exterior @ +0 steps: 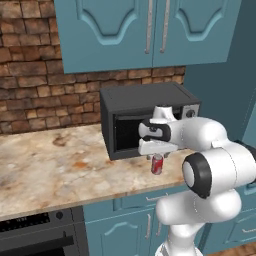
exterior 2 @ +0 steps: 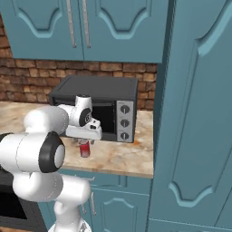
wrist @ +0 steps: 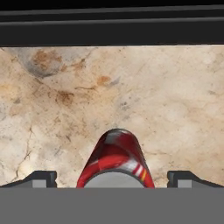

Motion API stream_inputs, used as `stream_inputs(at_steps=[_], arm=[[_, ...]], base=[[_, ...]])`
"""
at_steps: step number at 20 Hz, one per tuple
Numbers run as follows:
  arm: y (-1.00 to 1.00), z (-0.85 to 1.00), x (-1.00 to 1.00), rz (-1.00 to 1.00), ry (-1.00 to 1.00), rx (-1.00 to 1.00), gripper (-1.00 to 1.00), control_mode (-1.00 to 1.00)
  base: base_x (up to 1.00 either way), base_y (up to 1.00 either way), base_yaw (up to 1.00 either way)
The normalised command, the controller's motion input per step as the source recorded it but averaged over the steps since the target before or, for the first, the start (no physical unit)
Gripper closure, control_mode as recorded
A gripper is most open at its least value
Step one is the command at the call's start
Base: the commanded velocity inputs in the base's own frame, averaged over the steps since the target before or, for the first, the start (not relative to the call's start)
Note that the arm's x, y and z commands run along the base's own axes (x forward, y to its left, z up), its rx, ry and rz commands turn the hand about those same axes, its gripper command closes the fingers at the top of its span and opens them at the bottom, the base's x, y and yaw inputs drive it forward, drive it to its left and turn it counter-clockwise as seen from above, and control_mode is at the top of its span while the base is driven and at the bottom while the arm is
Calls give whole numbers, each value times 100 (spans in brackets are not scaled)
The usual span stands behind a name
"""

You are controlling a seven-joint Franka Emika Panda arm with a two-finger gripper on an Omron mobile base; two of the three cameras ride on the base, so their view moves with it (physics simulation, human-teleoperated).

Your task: Four empty soda cans are scattered around the kitchen. Gather all the cans and cluster them next to the stove for recycling.

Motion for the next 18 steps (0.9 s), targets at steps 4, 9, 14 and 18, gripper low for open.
stream_inputs(at_steps=[4,9,14,18], arm=[[0,-8,-27,0,0,0,-100,-100],[0,-7,-8,0,0,0,-100,-100],[0,0,11,0,3,0,-100,-100],[0,-13,3,0,0,0,-100,-100]], base=[[0,0,0],[0,0,0],[0,0,0],[0,0,0]])
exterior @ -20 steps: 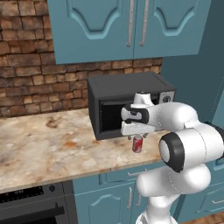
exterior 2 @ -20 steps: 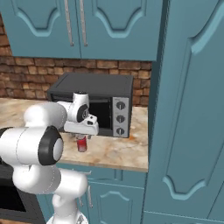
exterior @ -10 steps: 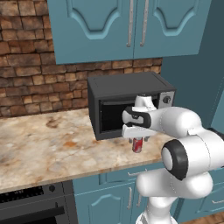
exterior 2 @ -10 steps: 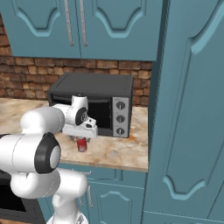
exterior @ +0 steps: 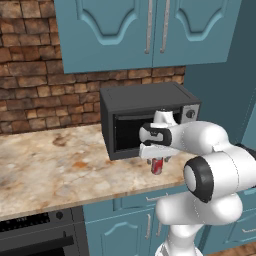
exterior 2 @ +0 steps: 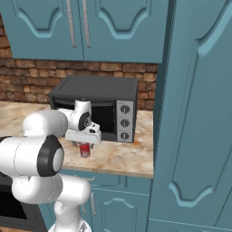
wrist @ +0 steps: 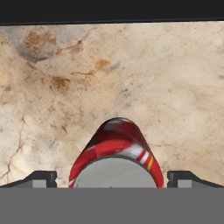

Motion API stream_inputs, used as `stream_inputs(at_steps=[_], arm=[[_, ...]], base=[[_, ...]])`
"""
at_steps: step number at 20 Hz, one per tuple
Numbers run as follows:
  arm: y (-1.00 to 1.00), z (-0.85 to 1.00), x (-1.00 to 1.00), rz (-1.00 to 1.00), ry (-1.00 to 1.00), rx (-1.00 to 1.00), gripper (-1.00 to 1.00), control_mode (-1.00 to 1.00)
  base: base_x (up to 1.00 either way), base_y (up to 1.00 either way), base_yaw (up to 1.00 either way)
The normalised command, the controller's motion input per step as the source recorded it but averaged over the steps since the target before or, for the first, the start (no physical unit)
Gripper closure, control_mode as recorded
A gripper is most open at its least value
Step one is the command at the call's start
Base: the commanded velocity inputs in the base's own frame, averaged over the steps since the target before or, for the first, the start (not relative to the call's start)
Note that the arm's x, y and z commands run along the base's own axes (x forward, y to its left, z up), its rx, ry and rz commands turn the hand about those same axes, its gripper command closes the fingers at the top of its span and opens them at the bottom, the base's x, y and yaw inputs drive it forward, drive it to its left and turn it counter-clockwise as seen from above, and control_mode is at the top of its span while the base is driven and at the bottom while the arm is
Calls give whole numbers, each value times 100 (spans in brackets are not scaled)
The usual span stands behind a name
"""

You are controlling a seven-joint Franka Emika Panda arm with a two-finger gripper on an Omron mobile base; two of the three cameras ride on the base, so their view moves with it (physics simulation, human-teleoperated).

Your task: Four empty soda cans are scattered around the kitchen. Gather all the cans and cluster them next to the stove for recycling.

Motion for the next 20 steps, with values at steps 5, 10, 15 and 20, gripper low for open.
stream_inputs(at_steps=[5,10,15,20], arm=[[0,-17,3,0,0,0,-100,-100],[0,0,0,0,0,0,-100,-100],[0,0,0,0,0,0,-100,-100],[0,0,0,0,0,0,100,-100]], base=[[0,0,0],[0,0,0],[0,0,0],[0,0,0]])
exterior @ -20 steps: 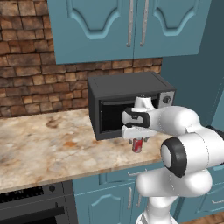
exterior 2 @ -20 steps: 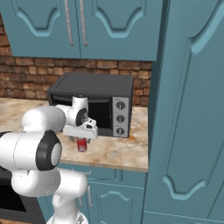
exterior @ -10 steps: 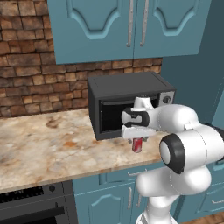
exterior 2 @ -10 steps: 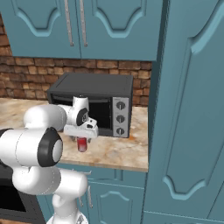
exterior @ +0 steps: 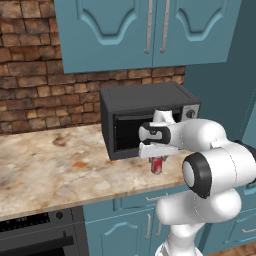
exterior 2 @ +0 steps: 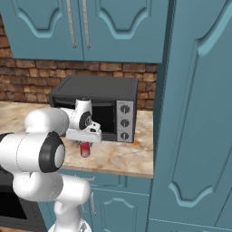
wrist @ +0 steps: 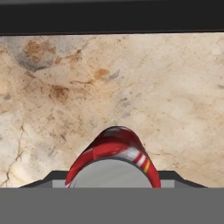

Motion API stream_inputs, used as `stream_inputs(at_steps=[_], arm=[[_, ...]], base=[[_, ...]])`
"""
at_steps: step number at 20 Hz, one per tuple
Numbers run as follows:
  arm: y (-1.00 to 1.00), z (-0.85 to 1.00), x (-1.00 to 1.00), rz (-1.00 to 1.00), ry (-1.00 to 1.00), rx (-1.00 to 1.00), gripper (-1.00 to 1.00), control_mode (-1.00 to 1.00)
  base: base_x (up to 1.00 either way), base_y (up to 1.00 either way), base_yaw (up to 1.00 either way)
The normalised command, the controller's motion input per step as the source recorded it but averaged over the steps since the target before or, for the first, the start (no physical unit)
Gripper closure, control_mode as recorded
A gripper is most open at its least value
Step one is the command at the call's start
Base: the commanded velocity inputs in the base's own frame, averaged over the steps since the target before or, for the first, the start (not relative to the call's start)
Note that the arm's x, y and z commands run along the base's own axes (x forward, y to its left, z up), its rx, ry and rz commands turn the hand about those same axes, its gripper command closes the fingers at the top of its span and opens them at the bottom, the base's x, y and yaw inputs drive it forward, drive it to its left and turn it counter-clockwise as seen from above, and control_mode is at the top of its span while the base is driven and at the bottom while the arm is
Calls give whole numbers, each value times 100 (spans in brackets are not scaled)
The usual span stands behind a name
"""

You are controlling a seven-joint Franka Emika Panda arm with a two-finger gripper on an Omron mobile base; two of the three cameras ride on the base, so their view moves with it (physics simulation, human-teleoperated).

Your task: Four empty soda cans are scattered around the kitchen. Gather all the cans and cluster them next to the stove for recycling.

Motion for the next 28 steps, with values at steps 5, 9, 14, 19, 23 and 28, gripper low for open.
stream_inputs(at_steps=[5,9,14,19,23,28], arm=[[0,2,-37,0,-1,0,100,-100],[0,21,-100,0,-8,0,100,-100],[0,56,-100,1,-14,0,100,-100],[0,69,-55,0,-12,0,100,-100],[0,80,-43,0,-12,0,100,-100],[0,74,-9,0,0,0,100,-100]], base=[[0,0,0],[0,0,0],[0,0,0],[0,0,0],[0,0,0],[0,0,0]])
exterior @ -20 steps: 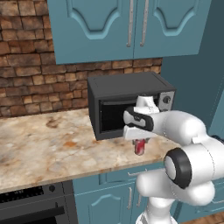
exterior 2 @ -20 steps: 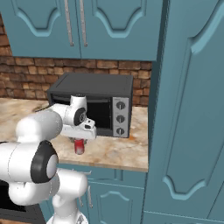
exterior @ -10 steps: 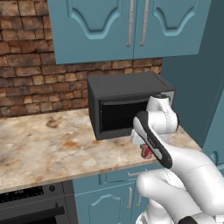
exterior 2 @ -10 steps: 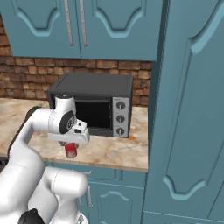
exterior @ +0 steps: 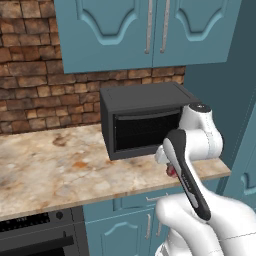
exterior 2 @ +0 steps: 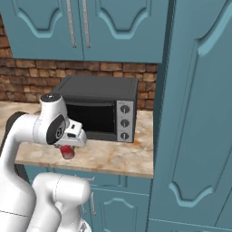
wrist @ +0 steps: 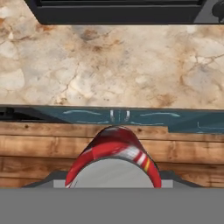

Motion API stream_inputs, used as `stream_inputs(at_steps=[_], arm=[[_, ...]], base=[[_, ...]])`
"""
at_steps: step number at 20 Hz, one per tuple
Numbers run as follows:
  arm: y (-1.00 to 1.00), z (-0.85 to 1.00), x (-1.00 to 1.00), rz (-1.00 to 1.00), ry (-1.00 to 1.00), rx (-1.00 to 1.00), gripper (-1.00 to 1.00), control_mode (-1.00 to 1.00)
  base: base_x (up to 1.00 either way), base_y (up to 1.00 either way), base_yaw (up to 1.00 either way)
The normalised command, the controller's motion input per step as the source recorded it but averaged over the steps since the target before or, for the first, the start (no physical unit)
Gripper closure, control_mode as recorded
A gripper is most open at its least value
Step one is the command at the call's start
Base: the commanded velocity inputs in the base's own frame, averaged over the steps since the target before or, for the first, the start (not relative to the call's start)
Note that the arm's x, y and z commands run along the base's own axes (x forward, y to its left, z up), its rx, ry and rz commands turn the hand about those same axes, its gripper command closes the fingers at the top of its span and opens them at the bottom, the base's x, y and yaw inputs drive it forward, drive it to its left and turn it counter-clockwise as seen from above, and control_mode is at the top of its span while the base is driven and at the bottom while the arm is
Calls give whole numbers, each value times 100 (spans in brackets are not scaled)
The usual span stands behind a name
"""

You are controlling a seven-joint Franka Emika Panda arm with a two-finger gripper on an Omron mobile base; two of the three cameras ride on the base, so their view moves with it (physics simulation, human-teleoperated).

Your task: Four empty soda cans are scattered around the kitchen. Gather all the cans and cluster them next to the stove for recycling.

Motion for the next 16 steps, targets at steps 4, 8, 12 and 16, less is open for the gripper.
stream_inputs(at_steps=[4,8,12,16], arm=[[2,9,0,0,1,0,100,-100],[0,0,0,0,0,0,100,-100],[0,0,0,0,0,0,100,-100],[0,0,0,0,0,0,100,100]], base=[[0,0,0],[0,0,0],[0,0,0],[-50,54,17]])
